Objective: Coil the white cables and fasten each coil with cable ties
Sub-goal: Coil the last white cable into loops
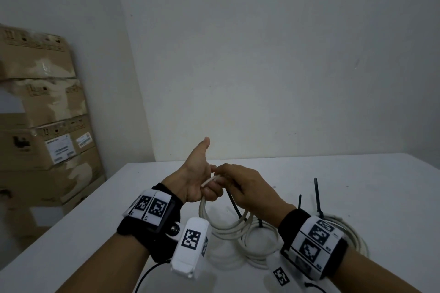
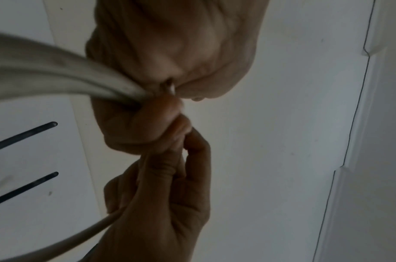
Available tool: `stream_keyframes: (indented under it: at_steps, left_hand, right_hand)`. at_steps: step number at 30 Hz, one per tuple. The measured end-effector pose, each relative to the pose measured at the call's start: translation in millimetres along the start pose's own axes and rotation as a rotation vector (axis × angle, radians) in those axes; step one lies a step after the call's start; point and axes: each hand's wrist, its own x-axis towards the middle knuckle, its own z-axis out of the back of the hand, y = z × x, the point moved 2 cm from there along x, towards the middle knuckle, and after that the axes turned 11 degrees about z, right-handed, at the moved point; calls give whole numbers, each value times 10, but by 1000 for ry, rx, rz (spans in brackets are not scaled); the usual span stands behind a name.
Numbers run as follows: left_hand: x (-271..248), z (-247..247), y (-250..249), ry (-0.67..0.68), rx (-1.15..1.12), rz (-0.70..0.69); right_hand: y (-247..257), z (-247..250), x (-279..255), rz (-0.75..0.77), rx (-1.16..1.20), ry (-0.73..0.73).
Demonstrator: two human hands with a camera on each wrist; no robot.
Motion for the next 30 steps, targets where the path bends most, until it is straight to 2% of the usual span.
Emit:
stream_keyframes:
  at_steps: [2, 6, 11, 14, 16, 19, 21, 25, 30]
  left_hand:
    - [-19, 8, -1, 3, -30, -63]
    - [-75, -20, 60, 14, 106, -182]
    - [-97, 43, 184, 6, 220, -221]
    - [-99, 92, 197, 54, 175, -188]
    - [-89, 101, 212, 58, 95, -188]
    - [-68, 170, 205, 37, -47, -250]
    - [-69, 224, 185, 45, -105, -268]
    - [-87, 213, 207, 58, -154, -234]
    - [-107, 241, 256, 118, -236, -233]
  right_hand:
    - [-60, -3, -29, -56, 41, -61]
    - [-122, 75, -14, -177, 136, -145]
    - [-132, 127, 35, -236, 173, -63]
    - [-114, 98, 70, -270, 201, -97]
    - [-150, 114, 93, -378, 359, -133]
    - [-135, 82, 77, -519, 757, -128]
    - [-97, 8, 29, -530, 700, -153]
    - [-144, -28, 2, -496, 410, -297]
    - [-136, 8, 23, -487, 400, -320]
